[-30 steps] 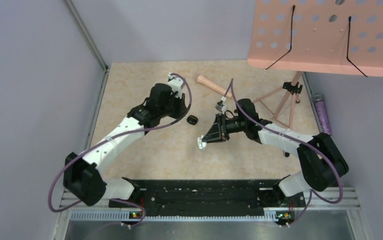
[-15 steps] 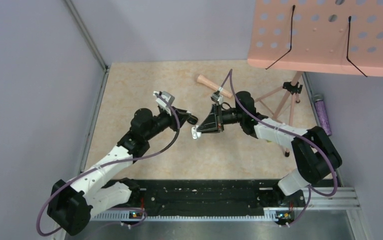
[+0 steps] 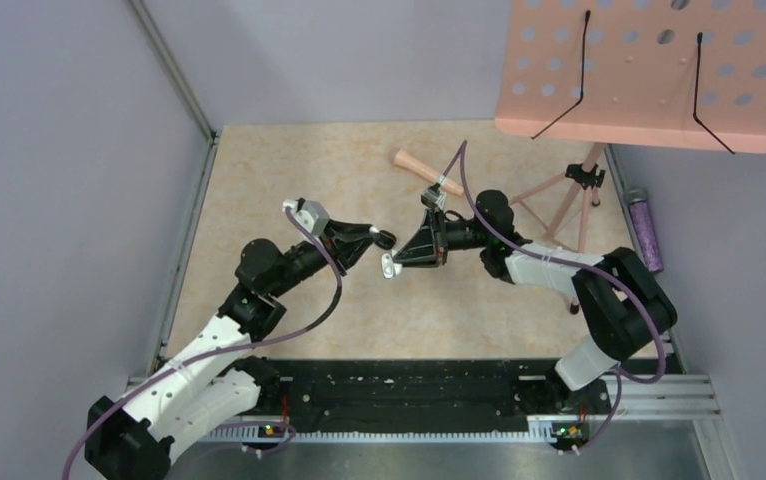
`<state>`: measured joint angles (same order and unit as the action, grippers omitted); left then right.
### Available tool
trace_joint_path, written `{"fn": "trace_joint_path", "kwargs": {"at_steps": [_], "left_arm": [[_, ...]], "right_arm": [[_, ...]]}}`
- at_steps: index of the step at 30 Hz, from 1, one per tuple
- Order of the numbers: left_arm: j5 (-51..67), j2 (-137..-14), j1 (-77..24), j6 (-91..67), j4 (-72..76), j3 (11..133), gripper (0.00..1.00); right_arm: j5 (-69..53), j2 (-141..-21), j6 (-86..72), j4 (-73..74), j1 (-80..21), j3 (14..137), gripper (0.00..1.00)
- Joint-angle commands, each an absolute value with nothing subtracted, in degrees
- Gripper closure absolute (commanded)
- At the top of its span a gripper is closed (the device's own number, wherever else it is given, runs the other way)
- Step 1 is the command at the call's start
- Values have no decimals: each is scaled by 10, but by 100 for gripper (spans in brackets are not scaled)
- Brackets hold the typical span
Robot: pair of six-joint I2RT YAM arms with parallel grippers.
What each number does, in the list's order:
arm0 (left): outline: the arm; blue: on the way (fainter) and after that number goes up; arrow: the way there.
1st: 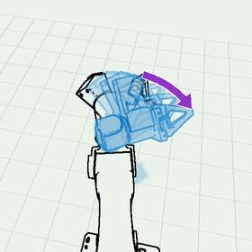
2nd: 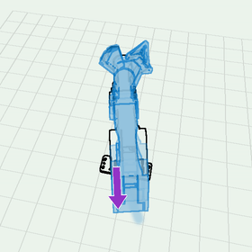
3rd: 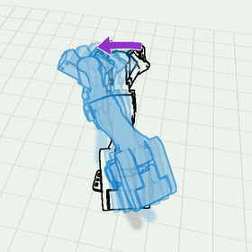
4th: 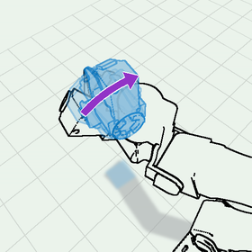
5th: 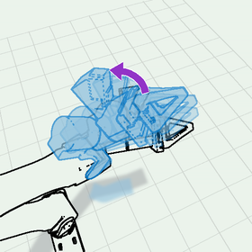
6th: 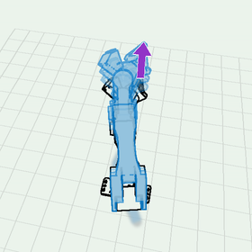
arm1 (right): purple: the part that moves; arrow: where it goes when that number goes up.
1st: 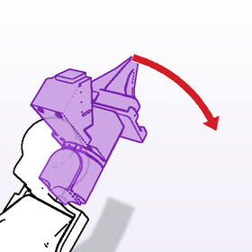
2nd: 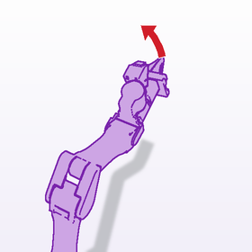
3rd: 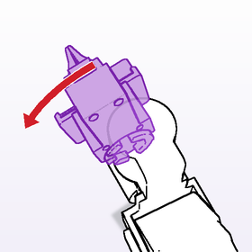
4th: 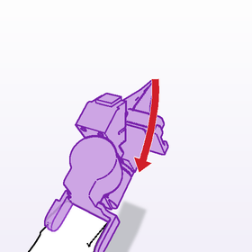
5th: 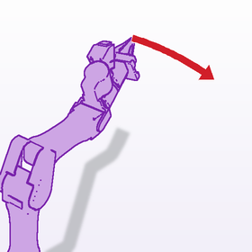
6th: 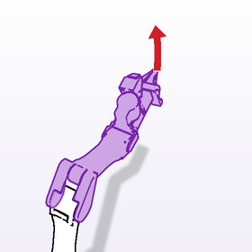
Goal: Insert the wireless bluetooth earbuds into the charging case
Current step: Insert the left earbud into the left side groove of the charging case.
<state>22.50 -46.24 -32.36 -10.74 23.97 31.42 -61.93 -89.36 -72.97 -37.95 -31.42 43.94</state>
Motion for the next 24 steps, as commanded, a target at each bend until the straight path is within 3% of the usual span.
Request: {"fn": "trace_joint_path", "kwargs": {"at_steps": [1, 7, 24], "left_arm": [[270, -455, -325, -121, 278, 305, 100], [310, -464, -325, -129, 296, 300, 100], [349, -501, -326, -119, 290, 298, 100]], "right_arm": [[-635, -920, -858, -595, -322, 423, 100], [-631, -943, -932, -699, -322, 410, 100], [-632, -944, -933, -706, -323, 406, 100]]}}
